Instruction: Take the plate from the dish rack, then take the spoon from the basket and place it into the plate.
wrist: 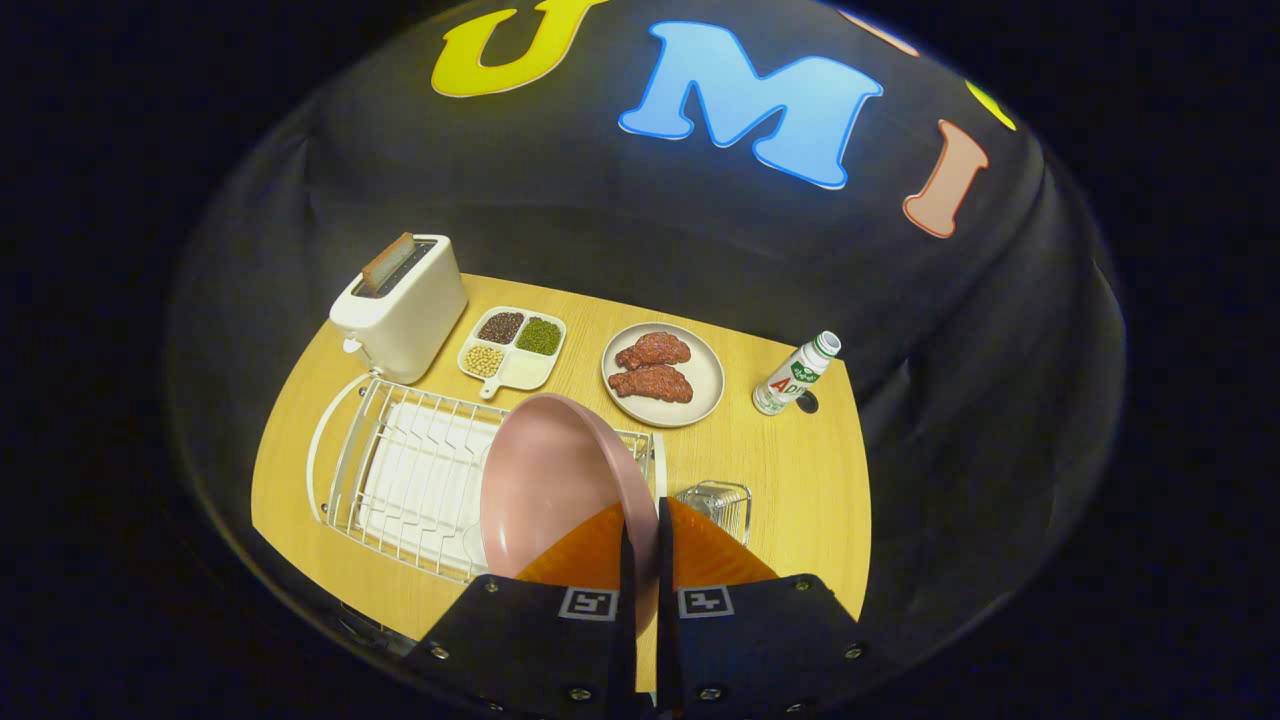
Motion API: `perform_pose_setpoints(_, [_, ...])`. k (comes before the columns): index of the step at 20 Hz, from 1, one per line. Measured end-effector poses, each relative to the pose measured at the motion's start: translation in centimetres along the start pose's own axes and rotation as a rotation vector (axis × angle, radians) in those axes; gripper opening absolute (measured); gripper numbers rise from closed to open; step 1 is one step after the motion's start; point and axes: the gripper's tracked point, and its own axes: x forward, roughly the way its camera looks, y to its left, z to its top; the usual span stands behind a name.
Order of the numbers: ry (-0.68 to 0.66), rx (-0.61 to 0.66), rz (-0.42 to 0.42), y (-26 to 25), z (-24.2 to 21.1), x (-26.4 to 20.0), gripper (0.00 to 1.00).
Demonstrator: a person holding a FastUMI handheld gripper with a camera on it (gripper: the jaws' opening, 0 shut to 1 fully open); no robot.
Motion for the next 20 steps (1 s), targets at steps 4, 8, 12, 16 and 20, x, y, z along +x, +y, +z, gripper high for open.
perform_pose_setpoints(4, [0.031, 0.099, 0.108, -1.7, -5.7, -2.1, 0.08])
perform_pose_setpoints(8, [0.084, 0.223, 0.228, -2.4, -11.9, -2.8, 0.08])
perform_pose_setpoints(12, [0.124, 0.276, 0.253, -3.6, -17.7, -1.3, 0.08])
perform_pose_setpoints(16, [0.177, 0.323, 0.304, -2.8, -22.1, 0.7, 0.08])
perform_pose_setpoints(20, [0.21, 0.342, 0.355, -0.9, -25.3, 3.7, 0.08])
